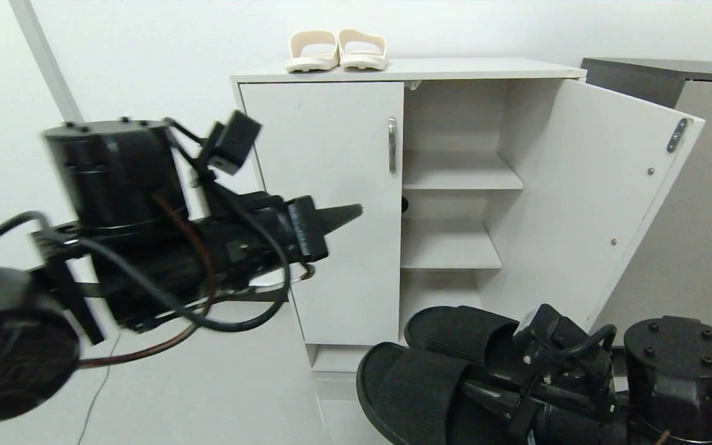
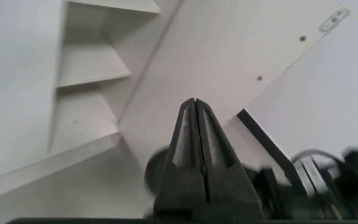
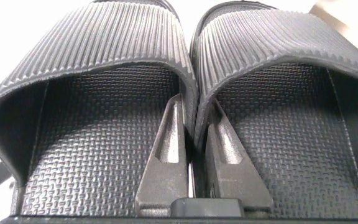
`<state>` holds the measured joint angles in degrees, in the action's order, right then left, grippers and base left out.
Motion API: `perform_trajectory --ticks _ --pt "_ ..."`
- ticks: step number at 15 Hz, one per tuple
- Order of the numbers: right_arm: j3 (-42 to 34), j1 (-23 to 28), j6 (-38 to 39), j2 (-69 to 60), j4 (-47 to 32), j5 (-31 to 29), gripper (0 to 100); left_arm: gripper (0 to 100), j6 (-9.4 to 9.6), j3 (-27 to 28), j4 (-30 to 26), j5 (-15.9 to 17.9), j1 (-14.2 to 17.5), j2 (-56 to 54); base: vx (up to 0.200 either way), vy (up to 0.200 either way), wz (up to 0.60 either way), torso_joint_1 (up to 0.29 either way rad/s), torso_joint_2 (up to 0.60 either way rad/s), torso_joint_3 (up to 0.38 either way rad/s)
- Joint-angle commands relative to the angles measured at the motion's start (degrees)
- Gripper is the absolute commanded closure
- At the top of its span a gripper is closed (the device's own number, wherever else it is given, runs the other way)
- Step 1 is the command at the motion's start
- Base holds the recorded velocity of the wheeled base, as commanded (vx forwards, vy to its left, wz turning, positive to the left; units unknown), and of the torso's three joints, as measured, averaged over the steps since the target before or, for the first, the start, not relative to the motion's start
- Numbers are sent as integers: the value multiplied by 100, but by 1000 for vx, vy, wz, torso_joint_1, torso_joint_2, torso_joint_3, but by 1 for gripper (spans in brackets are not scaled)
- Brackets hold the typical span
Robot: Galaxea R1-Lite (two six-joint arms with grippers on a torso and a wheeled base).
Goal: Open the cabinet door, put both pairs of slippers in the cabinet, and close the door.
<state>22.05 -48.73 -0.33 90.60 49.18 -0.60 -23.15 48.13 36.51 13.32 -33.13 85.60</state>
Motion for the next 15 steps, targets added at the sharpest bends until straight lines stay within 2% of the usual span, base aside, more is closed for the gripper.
perform_trajectory --ticks 1,2,4,5,6,7,9,11,12,13,14,15 --pt "10 56 -2 63 -5 -2 100 100 56 -1781 -197 -23 606 -2540 0 0 0 0 0 0" --pt "18 56 -2 72 4 -2 100 100 74 -2071 -698 -23 791 -3454 0 0 0 0 0 0" --pt "27 56 -2 72 4 -2 100 100 135 -2062 -2254 -23 1037 -4913 0 0 0 0 0 0" --pt "27 56 -2 63 4 -2 100 100 241 -1956 -3335 -23 1090 -5792 0 0 0 0 0 0" --pt "27 65 -2 63 4 -2 100 100 434 -1851 -4108 -40 1143 -6398 0 0 0 0 0 0" --pt "27 65 -2 72 4 -2 100 100 522 -1798 -4486 -111 1230 -6706 0 0 0 0 0 0" --pt "124 214 7 168 4 -28 100 100 575 -1965 -5479 -902 1582 -7470 0 0 0 0 0 0" --pt "229 364 50 318 4 -46 100 100 847 -2246 -5664 -1535 1986 -7831 0 0 0 0 0 0" --pt "256 390 50 335 4 -46 100 100 961 -2378 -5664 -1658 2118 -7927 0 0 0 0 0 0" --pt "273 408 59 406 13 -46 100 100 1181 -2668 -5646 -1948 2276 -8042 0 0 0 0 0 0" --pt "273 425 50 432 48 -55 100 100 1260 -3073 -5488 -2871 2364 -8033 0 0 0 0 0 0" --pt "273 425 59 441 75 -55 100 100 1313 -3204 -5383 -2914 2461 -8033 0 0 0 0 0 0"
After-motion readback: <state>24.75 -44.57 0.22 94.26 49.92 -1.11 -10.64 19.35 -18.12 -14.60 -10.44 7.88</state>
